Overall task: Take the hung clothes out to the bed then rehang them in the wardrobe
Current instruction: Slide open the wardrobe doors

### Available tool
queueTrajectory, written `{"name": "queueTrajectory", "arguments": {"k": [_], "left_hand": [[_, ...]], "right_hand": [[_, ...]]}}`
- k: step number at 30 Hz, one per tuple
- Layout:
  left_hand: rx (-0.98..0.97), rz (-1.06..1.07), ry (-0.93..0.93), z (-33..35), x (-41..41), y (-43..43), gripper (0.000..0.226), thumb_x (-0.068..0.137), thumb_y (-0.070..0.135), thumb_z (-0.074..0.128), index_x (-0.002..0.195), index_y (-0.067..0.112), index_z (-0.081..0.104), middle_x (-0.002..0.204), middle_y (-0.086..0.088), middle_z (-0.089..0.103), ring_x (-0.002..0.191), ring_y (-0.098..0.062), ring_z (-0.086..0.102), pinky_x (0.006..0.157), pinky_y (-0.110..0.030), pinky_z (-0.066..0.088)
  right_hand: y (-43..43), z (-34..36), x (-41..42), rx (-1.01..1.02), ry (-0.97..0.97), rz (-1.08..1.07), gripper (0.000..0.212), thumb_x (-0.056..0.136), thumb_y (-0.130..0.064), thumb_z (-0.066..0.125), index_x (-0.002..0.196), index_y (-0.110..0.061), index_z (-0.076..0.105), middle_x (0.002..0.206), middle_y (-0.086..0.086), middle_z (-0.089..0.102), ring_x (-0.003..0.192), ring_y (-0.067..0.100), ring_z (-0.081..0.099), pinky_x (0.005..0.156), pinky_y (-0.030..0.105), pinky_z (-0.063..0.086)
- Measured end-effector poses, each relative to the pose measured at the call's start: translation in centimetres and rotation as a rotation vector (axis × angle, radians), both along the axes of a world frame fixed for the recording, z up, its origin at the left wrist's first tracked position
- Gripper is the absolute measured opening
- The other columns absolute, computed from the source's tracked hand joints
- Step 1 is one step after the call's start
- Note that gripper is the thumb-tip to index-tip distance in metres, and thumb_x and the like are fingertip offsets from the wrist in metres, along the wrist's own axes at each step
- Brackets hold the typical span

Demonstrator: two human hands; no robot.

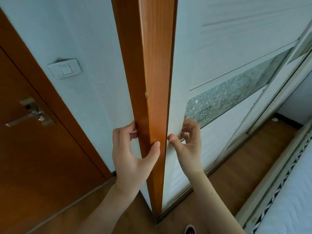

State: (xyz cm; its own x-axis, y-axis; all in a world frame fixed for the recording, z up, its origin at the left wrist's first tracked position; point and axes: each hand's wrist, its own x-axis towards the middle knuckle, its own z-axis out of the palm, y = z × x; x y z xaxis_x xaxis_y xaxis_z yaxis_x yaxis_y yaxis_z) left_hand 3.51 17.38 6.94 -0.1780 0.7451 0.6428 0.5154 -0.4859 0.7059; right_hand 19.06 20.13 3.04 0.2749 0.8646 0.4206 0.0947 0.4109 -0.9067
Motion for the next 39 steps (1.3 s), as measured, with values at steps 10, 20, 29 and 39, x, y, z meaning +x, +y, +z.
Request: {"name": "queueTrajectory", "arguments": {"k": [10, 20, 29, 39], "left_hand": [[-0.029, 0.143, -0.081, 0.8, 2.2, -0.7, 0.054, 0.078, 0.049, 0.066, 0.110, 0.008, 0.054, 0.107, -0.010, 0.059, 0.096, -0.027, 0.063, 0.081, -0.047, 0.057], [-0.144, 0.269, -0.209, 2.0, 4.5, -1.6, 0.051, 0.070, 0.043, 0.063, 0.116, 0.028, 0.047, 0.115, -0.002, 0.058, 0.103, -0.010, 0.060, 0.086, -0.014, 0.051], [0.047, 0.419, 0.001, 2.3, 4.9, -3.0, 0.052, 0.075, 0.031, 0.069, 0.119, 0.007, 0.053, 0.114, -0.011, 0.054, 0.103, -0.010, 0.052, 0.087, -0.021, 0.051], [-0.302, -0.393, -0.058, 10.3, 19.7, 10.8, 0.055, 0.092, 0.034, 0.054, 0.143, 0.019, 0.041, 0.141, -0.002, 0.053, 0.125, -0.011, 0.053, 0.104, -0.026, 0.043]], "right_hand": [[1.9, 0.5, 3.8, 0.036, 0.069, -0.032, 0.044, 0.072, -0.024, 0.077, 0.109, -0.028, 0.053, 0.103, -0.007, 0.055, 0.091, 0.019, 0.054, 0.077, 0.033, 0.046], [4.2, 1.1, 8.5, -0.024, 0.110, -0.070, 0.043, 0.075, -0.008, 0.078, 0.112, -0.008, 0.057, 0.108, 0.007, 0.060, 0.089, 0.008, 0.055, 0.081, 0.030, 0.049], [5.8, 2.0, 12.1, -0.085, 0.128, -0.137, 0.031, 0.077, -0.011, 0.076, 0.100, -0.020, 0.059, 0.091, -0.008, 0.059, 0.087, 0.008, 0.056, 0.069, 0.011, 0.046], [7.8, 2.9, 16.1, -0.163, 0.106, -0.247, 0.027, 0.074, -0.017, 0.078, 0.097, -0.018, 0.063, 0.090, -0.008, 0.066, 0.085, 0.015, 0.063, 0.061, 0.006, 0.043]]}}
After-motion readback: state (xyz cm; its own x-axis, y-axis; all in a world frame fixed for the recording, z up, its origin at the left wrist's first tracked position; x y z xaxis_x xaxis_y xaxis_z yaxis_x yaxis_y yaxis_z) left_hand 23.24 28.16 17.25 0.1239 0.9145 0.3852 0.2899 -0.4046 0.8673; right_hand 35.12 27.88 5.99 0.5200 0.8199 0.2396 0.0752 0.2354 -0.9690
